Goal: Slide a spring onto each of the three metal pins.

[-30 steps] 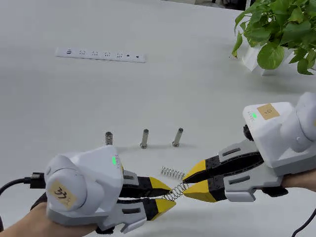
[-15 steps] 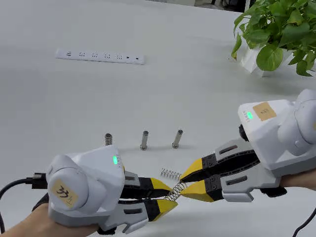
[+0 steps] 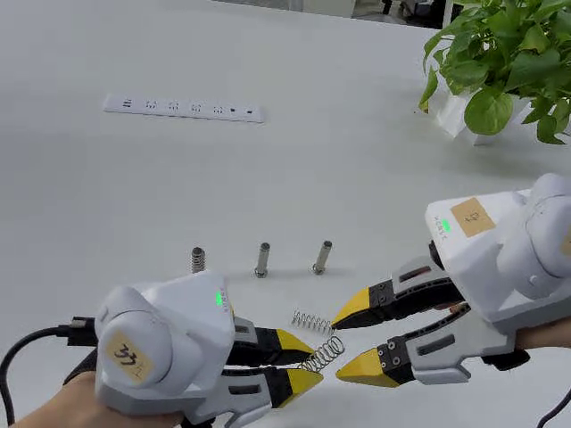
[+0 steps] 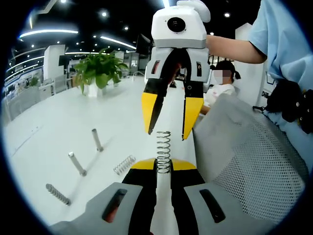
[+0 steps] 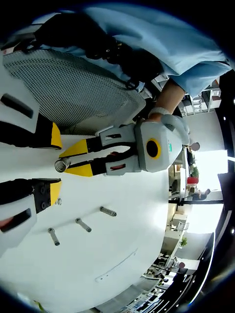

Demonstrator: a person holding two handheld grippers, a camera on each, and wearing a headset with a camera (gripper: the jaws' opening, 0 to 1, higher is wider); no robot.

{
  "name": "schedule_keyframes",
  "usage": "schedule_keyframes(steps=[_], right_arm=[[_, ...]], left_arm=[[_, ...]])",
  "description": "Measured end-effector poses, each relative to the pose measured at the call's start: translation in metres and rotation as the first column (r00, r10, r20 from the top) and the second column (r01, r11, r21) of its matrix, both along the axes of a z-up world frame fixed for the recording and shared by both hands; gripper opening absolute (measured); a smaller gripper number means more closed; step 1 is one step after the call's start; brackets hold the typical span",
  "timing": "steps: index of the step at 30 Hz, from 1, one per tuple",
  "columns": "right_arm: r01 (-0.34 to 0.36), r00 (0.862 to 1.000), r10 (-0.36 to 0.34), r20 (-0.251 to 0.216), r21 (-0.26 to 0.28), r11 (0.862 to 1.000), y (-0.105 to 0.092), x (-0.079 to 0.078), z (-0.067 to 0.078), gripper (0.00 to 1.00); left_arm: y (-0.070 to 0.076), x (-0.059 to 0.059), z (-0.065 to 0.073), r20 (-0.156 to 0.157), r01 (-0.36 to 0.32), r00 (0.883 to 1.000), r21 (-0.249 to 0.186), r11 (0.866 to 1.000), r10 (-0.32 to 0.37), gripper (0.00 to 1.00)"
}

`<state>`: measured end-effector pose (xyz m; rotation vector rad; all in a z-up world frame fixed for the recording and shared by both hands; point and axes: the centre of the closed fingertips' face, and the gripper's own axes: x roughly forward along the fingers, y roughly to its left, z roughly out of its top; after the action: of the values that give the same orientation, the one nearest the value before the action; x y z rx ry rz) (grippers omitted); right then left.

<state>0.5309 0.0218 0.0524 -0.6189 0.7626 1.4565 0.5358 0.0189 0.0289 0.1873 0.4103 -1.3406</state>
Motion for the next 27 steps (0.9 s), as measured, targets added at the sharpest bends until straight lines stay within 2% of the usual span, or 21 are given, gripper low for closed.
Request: schedule_keyframes(steps=[4, 12, 19, 27], right_arm=[[-0.05, 0.999, 0.05, 0.004, -0.048, 0.998, 0.001, 0.002, -0.002, 0.22], [-0.118, 0.993, 0.117, -0.016, -0.08, 0.99, 0.009, 0.004, -0.002, 0.19], [-0.149, 0.988, 0.145, -0.047, -0.104, 0.983, 0.008, 0.003, -0.006, 0.14], [-0.159, 0.987, 0.154, -0.053, -0.105, 0.982, 0.011, 0.002, -0.007, 0.11]], left_arm=[[0.0, 0.001, 0.001, 0.011, 0.006, 1.0, 0.004, 1.0, -0.006, 0.06], [-0.003, 0.004, 0.003, 0.018, 0.001, 1.0, -0.012, 1.0, -0.001, 0.06], [-0.005, 0.006, 0.005, 0.017, -0.003, 1.0, -0.028, 1.0, 0.003, 0.06], [-0.005, 0.008, 0.007, 0.016, -0.007, 1.0, -0.046, 0.999, 0.008, 0.06]])
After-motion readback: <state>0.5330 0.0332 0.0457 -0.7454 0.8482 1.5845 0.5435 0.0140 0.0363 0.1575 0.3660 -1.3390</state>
